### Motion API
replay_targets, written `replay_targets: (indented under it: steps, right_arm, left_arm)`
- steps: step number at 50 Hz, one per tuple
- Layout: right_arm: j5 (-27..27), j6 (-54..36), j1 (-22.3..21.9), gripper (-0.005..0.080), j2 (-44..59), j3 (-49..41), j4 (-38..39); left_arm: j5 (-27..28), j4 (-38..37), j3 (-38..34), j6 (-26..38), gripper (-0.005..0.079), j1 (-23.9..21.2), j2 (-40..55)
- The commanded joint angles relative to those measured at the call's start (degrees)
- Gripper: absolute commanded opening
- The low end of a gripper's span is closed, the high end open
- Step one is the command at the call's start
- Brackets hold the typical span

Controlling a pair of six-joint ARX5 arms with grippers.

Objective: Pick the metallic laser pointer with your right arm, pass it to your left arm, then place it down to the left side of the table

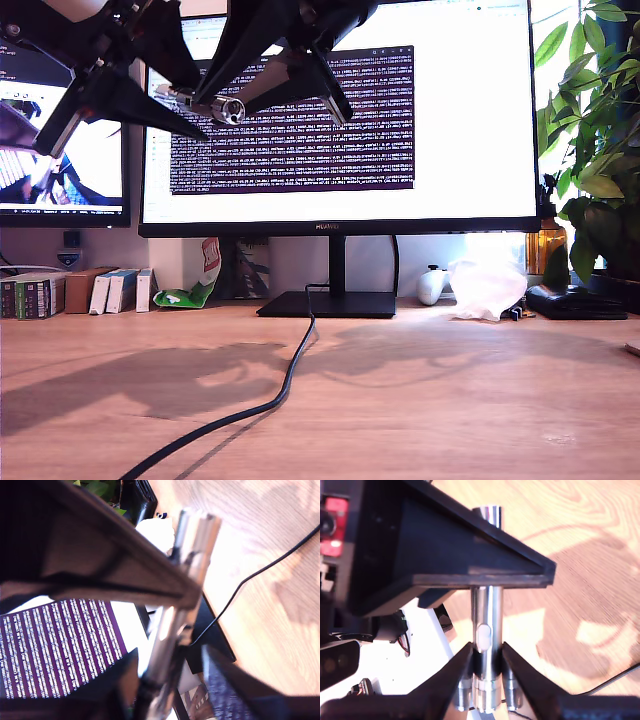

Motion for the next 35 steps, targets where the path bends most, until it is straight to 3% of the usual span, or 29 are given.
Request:
replay_targets:
  steps: [1, 6, 12, 15, 27, 35]
  right_arm:
    - [0.0, -0.2, -0.5, -0.0011, -0.5, -0.5, 1.2]
    - [0.0, -0.2, -0.5, 0.006, -0.5, -0.5, 1.8]
    - [0.8, -0.2, -0.5, 0.034, -0.5, -0.5, 1.9]
    - [1.4, -0.2, -0.5, 0.0428, -0.5, -0.5, 1.8]
    - [1.5, -1.9, -2.3, 0.0432, -0.9, 2.7, -0.9]
    - [1.3, -2.9, -4.3, 0.0396, -3.3, 6.4, -1.1]
  left_arm:
    - [-0.2, 0.0, 0.0, 0.0, -0.0024, -0.3, 0.7]
    - [-1.0, -0.1, 0.0, 0.0, -0.0024, -1.1, 0.7]
    - [-2.3, 0.0, 0.0, 0.0, -0.0024, -1.5, 0.7]
    - [-2.7, 0.0, 0.0, -0.2, -0.0024, -1.5, 0.7]
    - [-4.4, -1.4, 0.0, -1.3, -0.0024, -0.1, 0.7]
    - [-6.2, -3.1, 0.0, -6.4, -0.0024, 1.6, 0.7]
